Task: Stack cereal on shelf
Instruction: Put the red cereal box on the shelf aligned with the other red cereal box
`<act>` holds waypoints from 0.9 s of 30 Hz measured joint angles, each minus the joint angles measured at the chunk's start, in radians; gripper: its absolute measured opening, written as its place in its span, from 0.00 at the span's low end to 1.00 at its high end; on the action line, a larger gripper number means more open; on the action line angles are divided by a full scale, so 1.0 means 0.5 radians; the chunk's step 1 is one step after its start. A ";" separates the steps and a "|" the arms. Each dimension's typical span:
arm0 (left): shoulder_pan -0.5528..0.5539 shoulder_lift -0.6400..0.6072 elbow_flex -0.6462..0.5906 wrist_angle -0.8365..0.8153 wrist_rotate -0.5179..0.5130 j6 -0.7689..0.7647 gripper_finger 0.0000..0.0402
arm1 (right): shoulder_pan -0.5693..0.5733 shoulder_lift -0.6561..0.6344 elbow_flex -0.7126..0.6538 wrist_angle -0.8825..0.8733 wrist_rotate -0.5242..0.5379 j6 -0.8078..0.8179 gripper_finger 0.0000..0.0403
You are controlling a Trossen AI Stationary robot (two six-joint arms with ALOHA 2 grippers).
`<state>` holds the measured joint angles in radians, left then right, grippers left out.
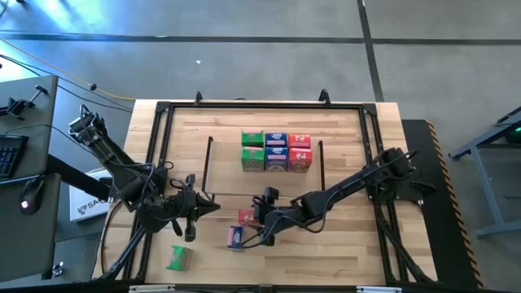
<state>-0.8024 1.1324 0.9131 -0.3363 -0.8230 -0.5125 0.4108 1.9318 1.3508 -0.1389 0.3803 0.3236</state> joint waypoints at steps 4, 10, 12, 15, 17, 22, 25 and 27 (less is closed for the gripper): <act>0.000 -0.001 0.000 -0.008 0.001 -0.015 0.01 | -0.014 0.000 0.000 -0.008 -0.014 0.017 0.62; 0.000 -0.001 0.000 -0.006 0.001 -0.015 0.01 | -0.023 -0.003 0.003 -0.013 -0.124 0.038 0.44; 0.000 -0.001 0.000 -0.006 0.001 -0.015 0.01 | -0.023 -0.003 0.002 -0.016 -0.145 0.037 0.41; 0.000 -0.001 0.000 -0.007 -0.001 -0.016 0.01 | -0.024 -0.003 0.002 -0.026 -0.200 0.053 0.39; 0.000 -0.001 0.000 -0.007 -0.002 -0.016 0.01 | -0.024 -0.002 0.002 -0.046 -0.201 0.080 0.39; 0.000 -0.001 0.000 -0.007 -0.004 -0.016 0.01 | -0.023 0.000 0.001 -0.056 -0.195 0.119 0.43; 0.000 -0.001 0.000 -0.007 -0.005 -0.016 0.01 | -0.023 0.000 0.000 -0.065 -0.193 0.138 0.47; 0.000 -0.001 0.000 -0.007 -0.005 -0.017 0.01 | -0.023 0.000 -0.001 -0.065 -0.193 0.144 0.51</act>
<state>-0.8024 1.1320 0.9131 -0.3397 -0.8253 -0.5208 0.3992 1.9320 1.3502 -0.1716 0.2840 0.3958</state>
